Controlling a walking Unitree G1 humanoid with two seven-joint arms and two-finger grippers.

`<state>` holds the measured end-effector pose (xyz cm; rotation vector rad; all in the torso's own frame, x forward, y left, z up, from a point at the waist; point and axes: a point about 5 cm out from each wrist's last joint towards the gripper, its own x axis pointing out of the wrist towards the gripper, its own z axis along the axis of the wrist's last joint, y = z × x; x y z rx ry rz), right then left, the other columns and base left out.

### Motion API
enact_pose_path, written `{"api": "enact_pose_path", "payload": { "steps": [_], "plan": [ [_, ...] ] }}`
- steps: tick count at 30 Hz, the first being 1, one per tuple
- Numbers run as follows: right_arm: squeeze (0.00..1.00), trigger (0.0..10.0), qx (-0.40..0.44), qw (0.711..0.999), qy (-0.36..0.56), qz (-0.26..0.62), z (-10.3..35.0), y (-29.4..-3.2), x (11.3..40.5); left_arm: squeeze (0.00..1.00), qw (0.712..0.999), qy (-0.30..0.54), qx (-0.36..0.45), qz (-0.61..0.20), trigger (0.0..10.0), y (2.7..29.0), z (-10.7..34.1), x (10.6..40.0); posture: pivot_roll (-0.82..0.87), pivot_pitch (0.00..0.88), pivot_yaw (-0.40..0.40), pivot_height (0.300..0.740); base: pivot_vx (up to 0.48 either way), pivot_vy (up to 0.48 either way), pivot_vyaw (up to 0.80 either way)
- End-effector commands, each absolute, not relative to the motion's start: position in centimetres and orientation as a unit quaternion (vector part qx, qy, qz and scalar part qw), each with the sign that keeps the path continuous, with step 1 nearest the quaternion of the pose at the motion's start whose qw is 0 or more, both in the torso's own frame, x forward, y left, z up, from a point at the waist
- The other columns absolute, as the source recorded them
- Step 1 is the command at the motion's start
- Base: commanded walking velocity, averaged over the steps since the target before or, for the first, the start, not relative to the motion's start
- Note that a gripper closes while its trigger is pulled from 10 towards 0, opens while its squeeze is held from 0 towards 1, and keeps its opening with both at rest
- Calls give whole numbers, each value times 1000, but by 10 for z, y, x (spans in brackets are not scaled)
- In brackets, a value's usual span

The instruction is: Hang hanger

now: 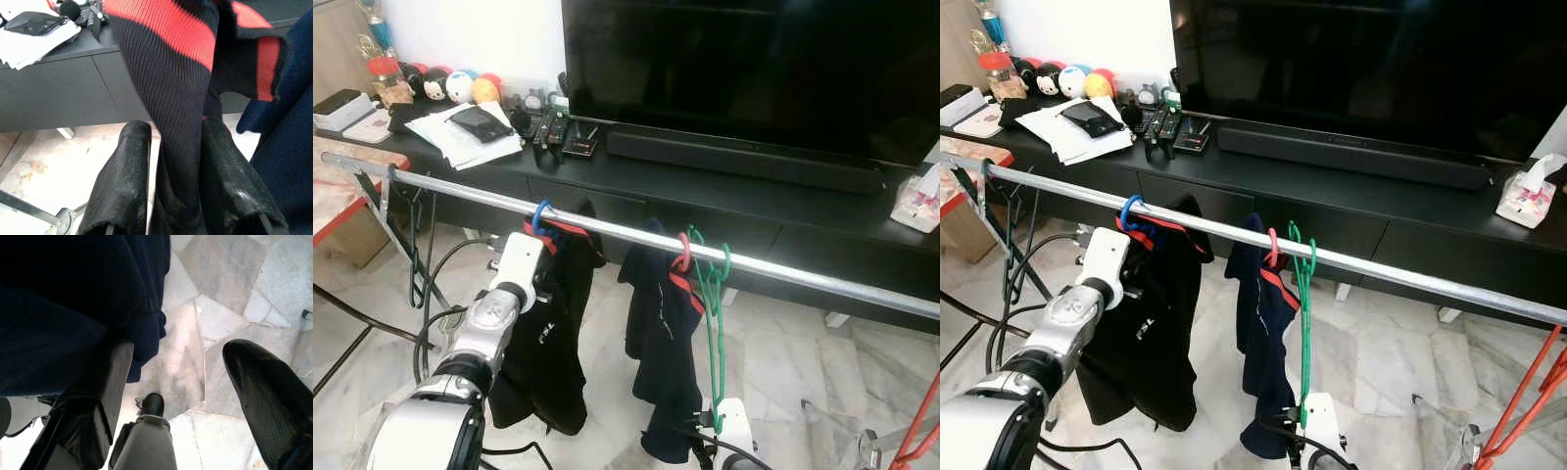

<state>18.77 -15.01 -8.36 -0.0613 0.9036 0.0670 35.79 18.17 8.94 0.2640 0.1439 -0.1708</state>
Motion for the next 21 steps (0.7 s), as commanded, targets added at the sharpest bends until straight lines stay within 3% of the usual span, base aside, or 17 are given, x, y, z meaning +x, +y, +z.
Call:
{"api": "enact_pose_path", "payload": {
  "steps": [1, 21],
  "plan": [
    [0, 10000, -29, 896, 441, 31, -84, -151, 187, 1000, 987, 50, 129, -83, 10000, 187, 94, 356, -52, 48, -31, 740, 0, 0, 0],
    [0, 10000, -29, 896, 442, 34, -85, -151, 185, 1000, 985, -48, 100, -130, 10000, 201, 106, 314, -40, 45, -28, 740, 0, 0, 0]
  ]
}}
